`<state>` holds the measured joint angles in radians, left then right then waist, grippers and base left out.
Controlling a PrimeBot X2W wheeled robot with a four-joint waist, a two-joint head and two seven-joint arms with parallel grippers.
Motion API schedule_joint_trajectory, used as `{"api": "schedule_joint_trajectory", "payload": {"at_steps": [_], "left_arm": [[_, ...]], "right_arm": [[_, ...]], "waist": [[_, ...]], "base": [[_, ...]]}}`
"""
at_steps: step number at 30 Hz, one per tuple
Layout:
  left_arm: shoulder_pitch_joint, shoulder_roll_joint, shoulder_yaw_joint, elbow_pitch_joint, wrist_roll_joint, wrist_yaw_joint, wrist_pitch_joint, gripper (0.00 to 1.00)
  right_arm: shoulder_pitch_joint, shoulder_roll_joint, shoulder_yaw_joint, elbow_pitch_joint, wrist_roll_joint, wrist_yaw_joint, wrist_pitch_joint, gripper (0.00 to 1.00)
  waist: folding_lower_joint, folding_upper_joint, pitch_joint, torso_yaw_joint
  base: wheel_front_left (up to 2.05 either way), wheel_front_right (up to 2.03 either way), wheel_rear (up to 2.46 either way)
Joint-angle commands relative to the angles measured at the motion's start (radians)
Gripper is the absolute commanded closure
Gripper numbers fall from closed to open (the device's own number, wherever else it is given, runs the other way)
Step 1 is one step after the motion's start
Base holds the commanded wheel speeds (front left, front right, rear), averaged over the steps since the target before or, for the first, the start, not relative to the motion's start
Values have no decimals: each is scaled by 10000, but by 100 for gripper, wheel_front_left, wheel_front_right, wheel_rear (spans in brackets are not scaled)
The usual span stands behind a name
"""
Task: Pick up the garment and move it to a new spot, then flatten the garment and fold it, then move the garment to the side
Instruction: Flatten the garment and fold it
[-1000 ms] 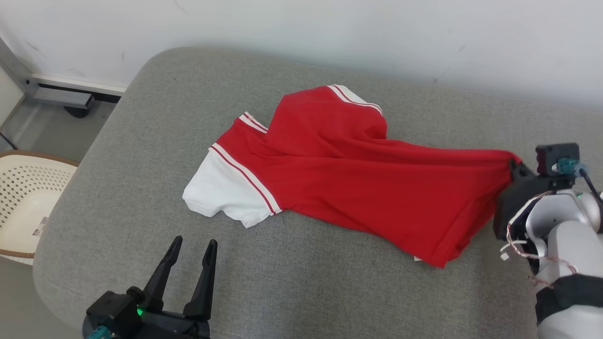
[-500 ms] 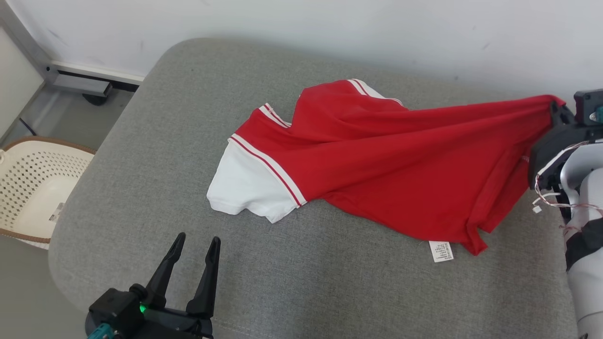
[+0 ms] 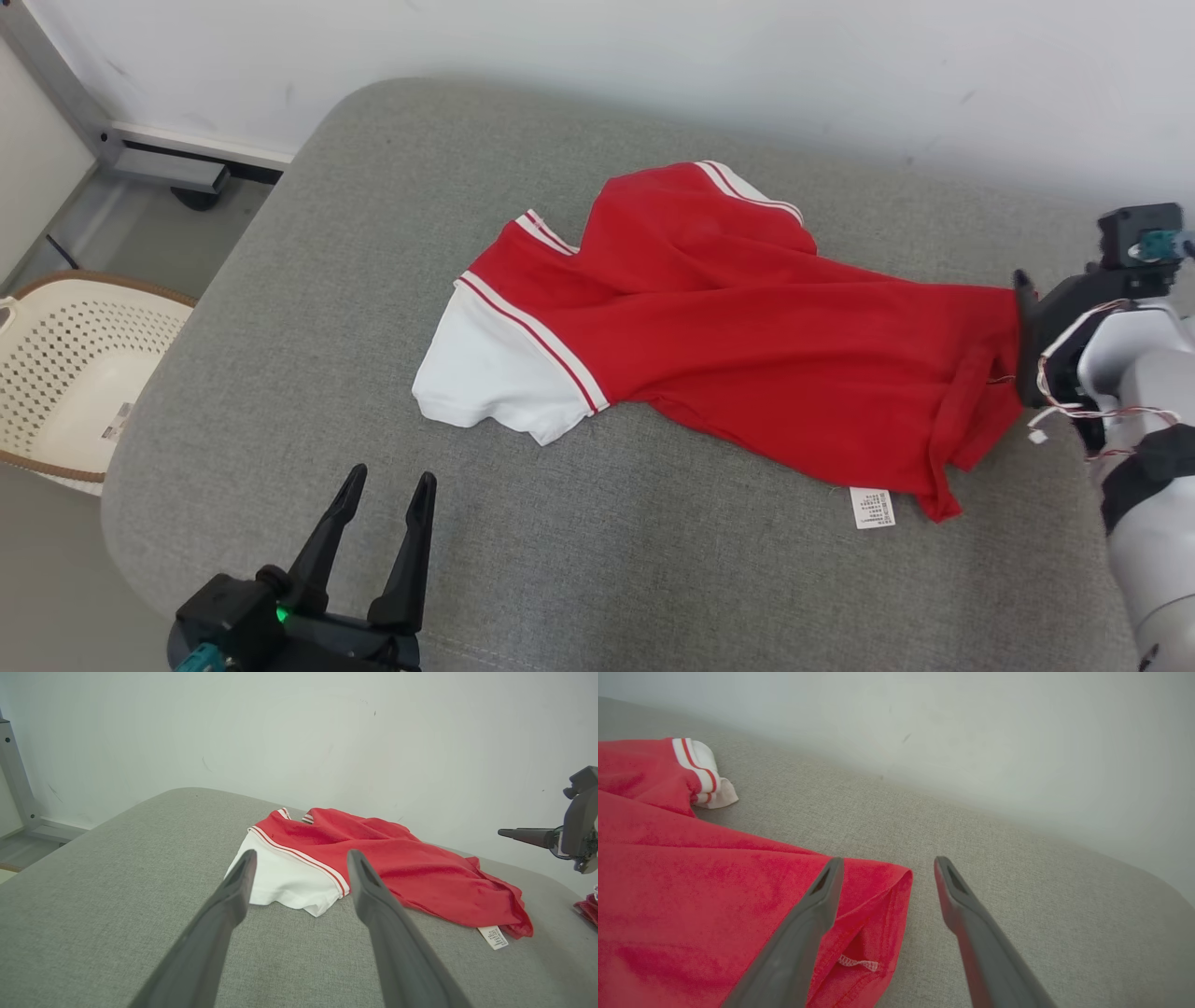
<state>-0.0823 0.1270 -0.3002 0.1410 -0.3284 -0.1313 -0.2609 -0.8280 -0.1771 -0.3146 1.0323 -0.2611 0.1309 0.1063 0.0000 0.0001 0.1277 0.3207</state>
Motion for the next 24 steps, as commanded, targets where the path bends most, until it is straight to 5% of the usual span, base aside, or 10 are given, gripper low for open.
{"api": "schedule_joint_trajectory", "payload": {"at_steps": [1,10,24], "left_arm": [[131,44,65,17,67,18,-66,0],[372,138,196,-40,77,19,-66,0],[343,128,231,-50,35,18,-66,0]], "right_arm": [[48,175,36,47,243,-4,162,0],[1113,926,1213,-1568,1181,-4,1264,0],[6664,1253,2570,-9984,2415,-4,4486,0]], "waist": [[0,-1,-96,-82],[0,-1,-378,-568],[0,-1,-375,-909]], "base": [[0,0,0],[0,0,0],[0,0,0]]}}
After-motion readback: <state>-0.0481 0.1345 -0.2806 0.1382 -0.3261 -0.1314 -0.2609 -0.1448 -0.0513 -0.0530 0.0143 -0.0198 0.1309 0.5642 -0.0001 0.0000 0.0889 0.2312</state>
